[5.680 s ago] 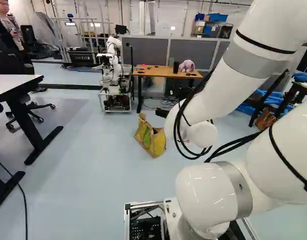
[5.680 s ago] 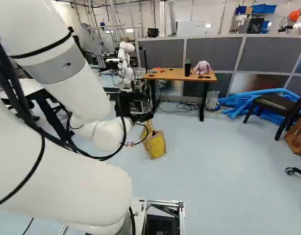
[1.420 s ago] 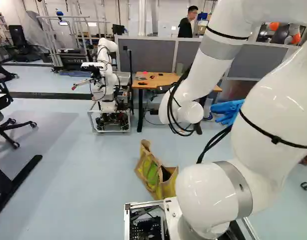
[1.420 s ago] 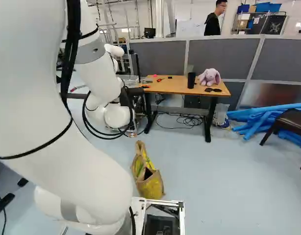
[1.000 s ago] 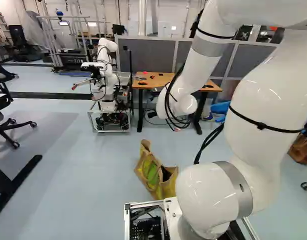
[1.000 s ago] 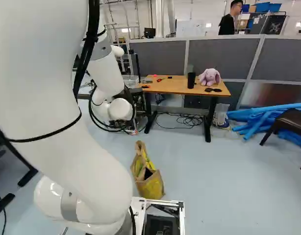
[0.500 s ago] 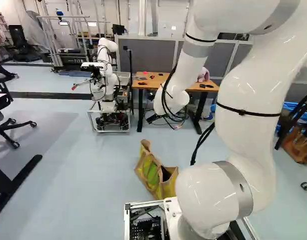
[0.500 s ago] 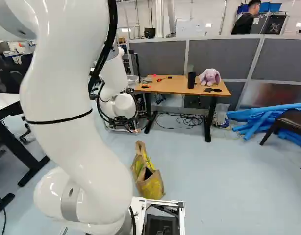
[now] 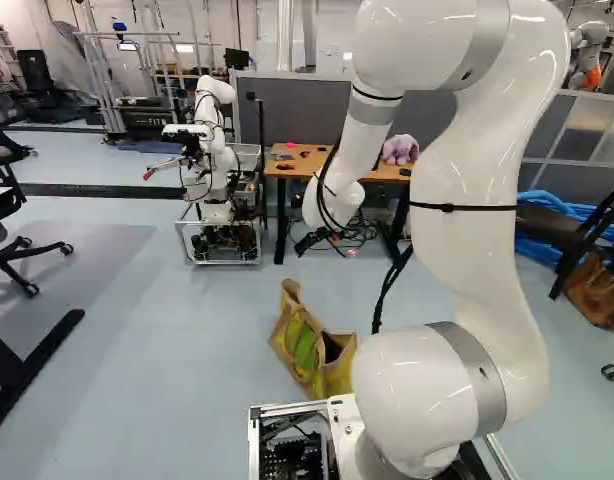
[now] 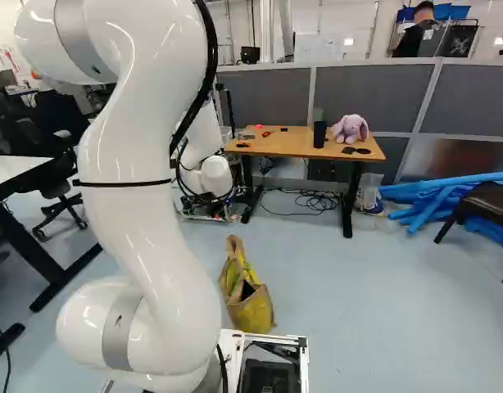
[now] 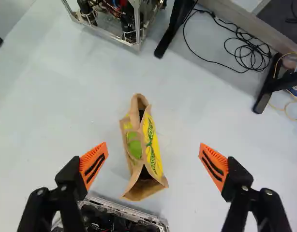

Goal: Pick up the bag on the ground and place it on the table

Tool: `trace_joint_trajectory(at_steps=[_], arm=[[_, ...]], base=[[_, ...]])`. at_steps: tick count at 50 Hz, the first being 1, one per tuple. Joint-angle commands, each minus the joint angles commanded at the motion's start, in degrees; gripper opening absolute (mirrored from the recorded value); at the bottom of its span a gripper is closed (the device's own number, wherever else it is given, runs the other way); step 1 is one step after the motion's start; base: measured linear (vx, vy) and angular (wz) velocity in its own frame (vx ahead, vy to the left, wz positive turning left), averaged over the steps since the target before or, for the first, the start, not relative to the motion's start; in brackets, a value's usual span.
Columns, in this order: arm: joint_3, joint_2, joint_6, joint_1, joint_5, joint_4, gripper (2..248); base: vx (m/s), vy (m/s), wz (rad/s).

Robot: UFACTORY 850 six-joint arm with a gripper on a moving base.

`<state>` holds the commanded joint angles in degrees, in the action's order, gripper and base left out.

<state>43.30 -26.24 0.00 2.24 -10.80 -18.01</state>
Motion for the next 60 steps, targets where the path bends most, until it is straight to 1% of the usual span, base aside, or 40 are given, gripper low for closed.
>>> trace_joint_trajectory(at_steps=[60], arm=[[7.31, -13.64, 0.0, -0.02, 0.0, 0.0, 247]], base=[[0.0, 0.0, 0.0]])
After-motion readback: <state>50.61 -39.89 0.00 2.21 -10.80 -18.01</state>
